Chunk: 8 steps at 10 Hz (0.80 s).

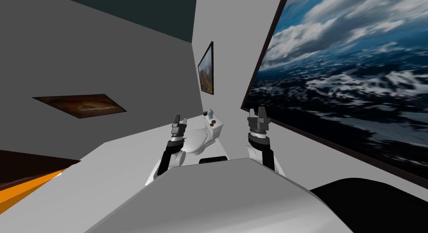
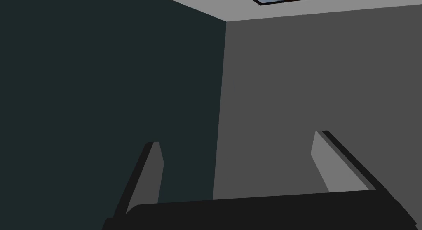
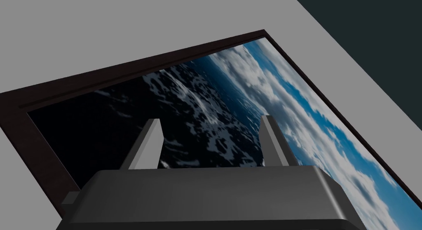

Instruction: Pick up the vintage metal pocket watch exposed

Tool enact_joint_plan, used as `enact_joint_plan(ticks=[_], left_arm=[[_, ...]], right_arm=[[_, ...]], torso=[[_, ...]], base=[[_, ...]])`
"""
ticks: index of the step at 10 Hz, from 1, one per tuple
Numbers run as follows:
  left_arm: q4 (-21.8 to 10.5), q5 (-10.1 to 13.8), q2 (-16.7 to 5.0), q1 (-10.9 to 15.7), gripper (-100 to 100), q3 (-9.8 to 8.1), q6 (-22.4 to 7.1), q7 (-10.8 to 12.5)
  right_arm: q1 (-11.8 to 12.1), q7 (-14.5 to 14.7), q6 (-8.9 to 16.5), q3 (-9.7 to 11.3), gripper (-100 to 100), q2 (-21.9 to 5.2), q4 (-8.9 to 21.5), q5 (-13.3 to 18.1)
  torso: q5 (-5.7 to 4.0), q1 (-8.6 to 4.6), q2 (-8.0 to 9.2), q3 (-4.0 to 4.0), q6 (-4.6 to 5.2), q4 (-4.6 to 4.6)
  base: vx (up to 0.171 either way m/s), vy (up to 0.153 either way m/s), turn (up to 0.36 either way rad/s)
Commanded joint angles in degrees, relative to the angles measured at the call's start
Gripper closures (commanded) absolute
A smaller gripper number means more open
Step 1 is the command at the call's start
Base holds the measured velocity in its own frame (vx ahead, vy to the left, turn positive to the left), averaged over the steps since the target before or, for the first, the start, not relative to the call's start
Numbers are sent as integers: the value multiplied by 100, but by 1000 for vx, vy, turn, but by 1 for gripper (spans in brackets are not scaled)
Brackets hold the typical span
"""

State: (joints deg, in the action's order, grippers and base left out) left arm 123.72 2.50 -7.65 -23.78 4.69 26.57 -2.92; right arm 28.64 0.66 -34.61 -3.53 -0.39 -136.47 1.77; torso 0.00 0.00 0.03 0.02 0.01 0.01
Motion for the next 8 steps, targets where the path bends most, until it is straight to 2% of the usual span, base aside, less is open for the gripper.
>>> enact_joint_plan(ticks=[1, 2, 6, 7, 8], left_arm=[[-286, 114, -54, 197, -100, 19, -85, -26], [-336, 114, -54, 197, -100, 19, -85, -26], [-1078, 385, -101, 674, -100, 140, -333, -130], [-1134, 385, -101, 674, -100, 140, -333, -130], [-1347, 456, -110, 800, -100, 172, -399, -157]], right_arm=[[0, 0, 0, 0, 0, 0, 0, 0], [0, 0, 0, 0, 0, 0, 0, 0], [0, 0, 0, 0, 0, 0, 0, 0], [0, 0, 0, 0, 0, 0, 0, 0], [0, 0, 0, 0, 0, 0, 0, 0]], torso=[[0, 0, 0, 0, 0, 0], [0, 0, 0, 0, 0, 0], [0, 0, 0, 0, 0, 0], [0, 0, 1, 0, 0, 0], [0, 0, 0, 0, -2, 0]], base=[[-15, -3, -75], [-9, -1, -22], [-14, -2, -76], [-12, -1, -21], [-11, -4, -50]])
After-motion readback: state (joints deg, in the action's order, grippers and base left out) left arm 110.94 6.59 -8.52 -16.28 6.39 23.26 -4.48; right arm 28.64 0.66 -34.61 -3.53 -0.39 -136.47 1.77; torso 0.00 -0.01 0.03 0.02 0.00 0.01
